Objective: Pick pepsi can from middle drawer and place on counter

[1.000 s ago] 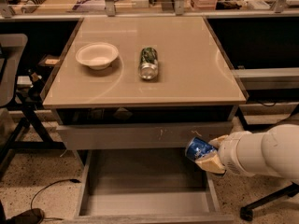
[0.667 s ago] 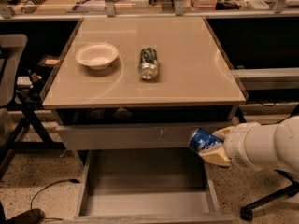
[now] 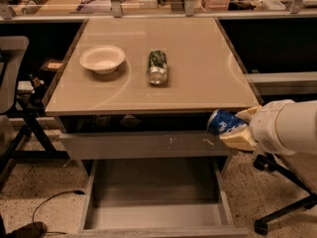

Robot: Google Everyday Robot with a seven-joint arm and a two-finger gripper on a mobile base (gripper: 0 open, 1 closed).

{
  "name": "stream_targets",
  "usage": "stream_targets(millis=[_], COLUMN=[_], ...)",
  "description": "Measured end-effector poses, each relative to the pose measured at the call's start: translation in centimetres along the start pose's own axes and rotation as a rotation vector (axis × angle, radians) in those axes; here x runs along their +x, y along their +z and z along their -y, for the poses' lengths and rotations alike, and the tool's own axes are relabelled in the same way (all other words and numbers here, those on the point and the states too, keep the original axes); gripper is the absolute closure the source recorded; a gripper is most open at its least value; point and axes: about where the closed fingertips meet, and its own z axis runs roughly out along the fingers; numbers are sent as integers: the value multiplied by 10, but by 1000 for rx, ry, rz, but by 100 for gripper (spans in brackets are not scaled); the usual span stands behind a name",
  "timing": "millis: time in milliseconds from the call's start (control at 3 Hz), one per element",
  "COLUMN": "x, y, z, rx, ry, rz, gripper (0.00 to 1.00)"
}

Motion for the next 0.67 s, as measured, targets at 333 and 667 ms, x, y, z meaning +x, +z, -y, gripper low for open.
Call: stream_targets(millis=[333, 667], x=[-3, -16], y=[-2, 5], z=[3, 12], rx=[5, -4], ry=[-2, 20], rz=[5, 22], gripper=[100, 100])
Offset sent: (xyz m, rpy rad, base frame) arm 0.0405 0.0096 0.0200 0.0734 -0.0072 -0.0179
